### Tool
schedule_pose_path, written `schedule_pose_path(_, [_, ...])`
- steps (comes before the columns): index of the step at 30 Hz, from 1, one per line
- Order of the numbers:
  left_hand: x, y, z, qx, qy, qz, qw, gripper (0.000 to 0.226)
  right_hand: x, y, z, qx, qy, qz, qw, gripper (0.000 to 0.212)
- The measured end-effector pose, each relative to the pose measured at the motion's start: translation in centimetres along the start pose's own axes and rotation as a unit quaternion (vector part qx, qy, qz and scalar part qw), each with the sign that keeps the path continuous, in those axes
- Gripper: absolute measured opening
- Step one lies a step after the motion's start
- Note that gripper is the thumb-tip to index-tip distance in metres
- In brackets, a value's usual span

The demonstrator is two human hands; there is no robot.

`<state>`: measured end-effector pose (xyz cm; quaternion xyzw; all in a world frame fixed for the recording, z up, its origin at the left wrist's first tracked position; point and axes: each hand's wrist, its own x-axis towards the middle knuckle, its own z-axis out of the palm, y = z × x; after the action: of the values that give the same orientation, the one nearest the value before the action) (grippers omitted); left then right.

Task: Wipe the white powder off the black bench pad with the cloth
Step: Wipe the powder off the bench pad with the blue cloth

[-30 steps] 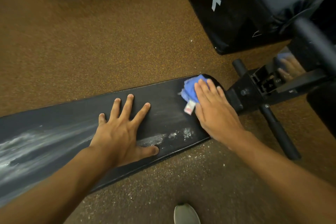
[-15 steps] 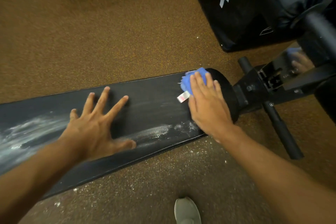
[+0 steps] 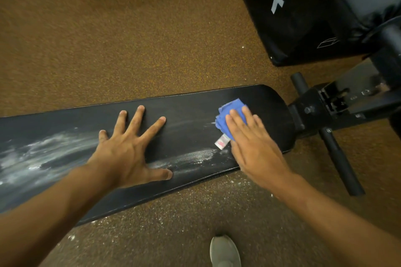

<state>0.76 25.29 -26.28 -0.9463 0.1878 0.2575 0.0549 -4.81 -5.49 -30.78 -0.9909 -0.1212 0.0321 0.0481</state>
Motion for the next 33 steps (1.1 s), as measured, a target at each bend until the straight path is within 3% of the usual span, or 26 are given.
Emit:
schedule_pose_path(2, [0.0, 0.0, -0.1, 0.007, -0.004, -0.001, 1.000, 0.126, -1.4, 1.9, -0.8, -0.038, -0.013, -0.020, 0.999, 0.058])
schedule_pose_path(5, [0.0, 0.1, 0.2, 0.005, 0.000, -0.002, 1.000, 0.127, 1.5, 3.5, -1.3, -0.062, -0.001, 0.084, 0.995, 0.060])
schedule_pose_path(7, [0.1, 0.1, 0.4, 0.000, 0.004, 0.002, 1.000, 0.127, 4.9, 2.3, -0.8, -0.017, 0.018, 0.139, 0.990, 0.061])
schedule_pose_path(10, [0.2, 0.0, 0.4, 0.001, 0.003, 0.002, 1.000, 0.127, 4.8, -0.3, 0.0, 0.054, 0.025, 0.071, 0.996, 0.059])
schedule_pose_path(14, [0.1, 0.0, 0.1, 0.003, -0.011, -0.005, 1.000, 0.126, 0.2, 1.8, -0.2, 0.010, 0.002, -0.037, 0.999, 0.059])
schedule_pose_path(18, [0.1, 0.1, 0.3, 0.005, -0.013, -0.001, 1.000, 0.126, 4.2, 2.9, -0.1, 0.029, 0.035, 0.119, 0.992, 0.057])
schedule_pose_path(20, [0.2, 0.1, 0.4, 0.007, -0.011, 0.000, 1.000, 0.126, 5.7, 1.5, 0.0, 0.033, 0.050, 0.158, 0.986, 0.055])
schedule_pose_path(25, [0.1, 0.0, 0.2, 0.002, -0.008, -0.003, 1.000, 0.126, 0.6, 2.0, -0.4, -0.043, -0.014, -0.033, 0.998, 0.059])
schedule_pose_path(27, [0.1, 0.1, 0.2, 0.005, -0.015, -0.005, 1.000, 0.126, 0.4, 3.6, -0.5, -0.056, -0.004, 0.006, 0.998, 0.060])
schedule_pose_path(30, [0.1, 0.1, 0.3, 0.007, -0.018, -0.005, 1.000, 0.126, 4.3, 3.3, -0.2, -0.014, 0.039, 0.140, 0.989, 0.061])
schedule_pose_path(31, [0.2, 0.2, 0.3, 0.006, -0.016, -0.004, 1.000, 0.126, 5.6, 2.3, 0.0, 0.011, 0.046, 0.150, 0.988, 0.060])
schedule_pose_path(33, [0.2, 0.1, 0.4, 0.003, -0.009, -0.003, 1.000, 0.126, 6.2, 0.3, 0.2, 0.036, 0.050, 0.089, 0.994, 0.058])
